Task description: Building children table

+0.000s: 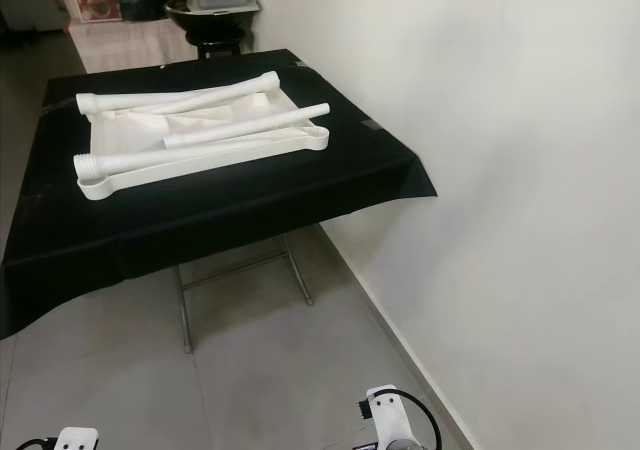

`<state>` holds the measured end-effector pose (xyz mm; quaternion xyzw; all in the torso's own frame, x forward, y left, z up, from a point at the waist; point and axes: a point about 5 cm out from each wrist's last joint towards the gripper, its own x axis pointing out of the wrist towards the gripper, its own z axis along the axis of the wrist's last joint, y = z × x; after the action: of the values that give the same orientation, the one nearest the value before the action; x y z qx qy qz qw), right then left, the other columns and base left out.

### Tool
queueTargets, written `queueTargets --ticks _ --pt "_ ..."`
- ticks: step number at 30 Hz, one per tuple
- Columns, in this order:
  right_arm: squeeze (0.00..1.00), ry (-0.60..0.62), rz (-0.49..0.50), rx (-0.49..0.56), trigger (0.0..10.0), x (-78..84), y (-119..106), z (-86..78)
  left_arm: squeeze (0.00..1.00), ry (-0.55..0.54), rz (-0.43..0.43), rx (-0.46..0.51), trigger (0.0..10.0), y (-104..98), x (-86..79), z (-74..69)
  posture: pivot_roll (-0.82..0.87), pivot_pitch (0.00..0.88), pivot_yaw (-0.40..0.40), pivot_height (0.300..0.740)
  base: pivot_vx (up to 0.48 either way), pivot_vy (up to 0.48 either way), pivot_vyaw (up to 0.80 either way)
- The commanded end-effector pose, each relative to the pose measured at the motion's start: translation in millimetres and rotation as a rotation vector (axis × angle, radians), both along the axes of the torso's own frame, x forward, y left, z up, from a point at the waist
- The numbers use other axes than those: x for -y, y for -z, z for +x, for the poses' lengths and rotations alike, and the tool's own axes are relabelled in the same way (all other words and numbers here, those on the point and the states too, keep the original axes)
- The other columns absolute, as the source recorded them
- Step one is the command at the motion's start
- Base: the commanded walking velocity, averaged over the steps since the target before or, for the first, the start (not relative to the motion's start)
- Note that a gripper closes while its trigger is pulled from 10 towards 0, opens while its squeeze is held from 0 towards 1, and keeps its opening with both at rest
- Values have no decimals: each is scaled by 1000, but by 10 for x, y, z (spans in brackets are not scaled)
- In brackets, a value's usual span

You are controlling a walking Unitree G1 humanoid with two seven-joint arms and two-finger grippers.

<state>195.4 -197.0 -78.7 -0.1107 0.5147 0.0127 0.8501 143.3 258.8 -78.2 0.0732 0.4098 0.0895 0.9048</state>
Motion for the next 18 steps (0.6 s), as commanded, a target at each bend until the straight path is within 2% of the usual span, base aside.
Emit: queueTargets --ticks 1,6,8,11,13,18 --pt "0 -190 25 94 10000 -339 -106 249 0 -297 16 -66 10000 -33 -351 -118 -107 0 -71 740 0 0 0" --pt "0 -207 26 93 10000 -362 -100 242 0 -334 1 -47 10000 -49 -402 -140 -94 0 -81 740 0 0 0" --pt "0 -194 6 80 10000 -266 -73 183 0 -304 -2 -75 10000 -10 -334 -163 -105 4 -73 740 0 0 0" --pt "0 -192 -8 76 10000 -217 -66 162 0 -293 -5 -86 10000 7 -300 -168 -105 4 -73 740 0 0 0" --pt "0 -202 -49 59 10000 -81 -54 112 0 -268 -17 -117 10000 59 -175 -168 -106 28 -94 740 0 0 0" --pt "0 -200 -82 65 10000 58 -67 94 0 -264 -44 -144 10000 124 -23 -199 -110 18 -109 740 0 0 0"
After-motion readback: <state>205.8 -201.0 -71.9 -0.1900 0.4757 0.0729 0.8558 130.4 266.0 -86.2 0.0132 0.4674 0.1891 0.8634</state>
